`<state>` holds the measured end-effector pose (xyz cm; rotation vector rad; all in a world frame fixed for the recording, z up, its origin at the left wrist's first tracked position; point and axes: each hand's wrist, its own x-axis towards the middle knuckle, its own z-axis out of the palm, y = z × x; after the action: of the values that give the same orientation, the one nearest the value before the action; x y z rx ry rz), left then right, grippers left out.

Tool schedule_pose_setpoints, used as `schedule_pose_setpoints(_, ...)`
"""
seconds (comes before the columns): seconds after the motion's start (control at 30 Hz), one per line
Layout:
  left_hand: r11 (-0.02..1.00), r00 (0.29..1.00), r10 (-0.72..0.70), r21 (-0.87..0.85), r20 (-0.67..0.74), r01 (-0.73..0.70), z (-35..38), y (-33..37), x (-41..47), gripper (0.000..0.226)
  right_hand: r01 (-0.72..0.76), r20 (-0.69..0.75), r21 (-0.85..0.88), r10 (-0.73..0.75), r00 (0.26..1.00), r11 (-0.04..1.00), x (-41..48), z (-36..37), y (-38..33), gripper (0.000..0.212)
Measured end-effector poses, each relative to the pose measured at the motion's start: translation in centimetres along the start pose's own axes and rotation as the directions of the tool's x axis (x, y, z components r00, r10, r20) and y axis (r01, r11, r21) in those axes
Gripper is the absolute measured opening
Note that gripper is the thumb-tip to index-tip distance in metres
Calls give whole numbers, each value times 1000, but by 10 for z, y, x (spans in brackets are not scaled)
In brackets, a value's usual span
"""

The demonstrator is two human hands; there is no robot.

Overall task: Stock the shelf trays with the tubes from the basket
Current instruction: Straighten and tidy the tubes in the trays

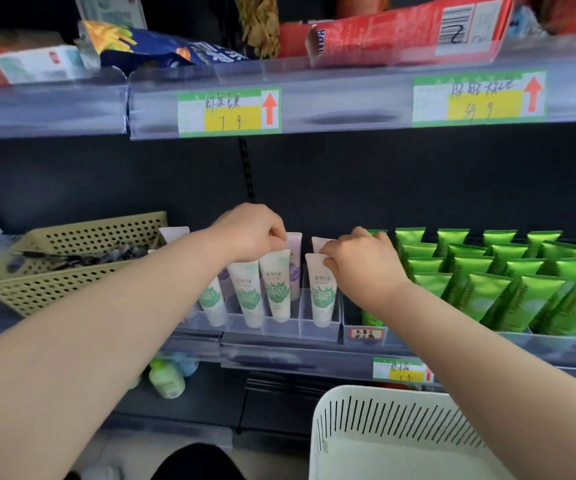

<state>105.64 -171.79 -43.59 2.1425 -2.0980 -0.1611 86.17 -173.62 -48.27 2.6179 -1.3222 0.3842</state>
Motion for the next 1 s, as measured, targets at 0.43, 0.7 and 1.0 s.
schedule_pose_setpoints(0.43,992,997,58,113,41,-62,9,9,-5,16,-2,6,-27,2,1000,1000,-4,-4,-13,18)
schedule_pose_setpoints(0.7,991,994,96,93,46,-100,5,13,-15,15,11,32,-6,-11,999,1000,-5,-3,-17,23)
schedule_pose_setpoints(1.0,992,997,58,-105,-45,-63,-16,-9,-26,13,50,-52,102,-45,998,994,5,-8,-33,29)
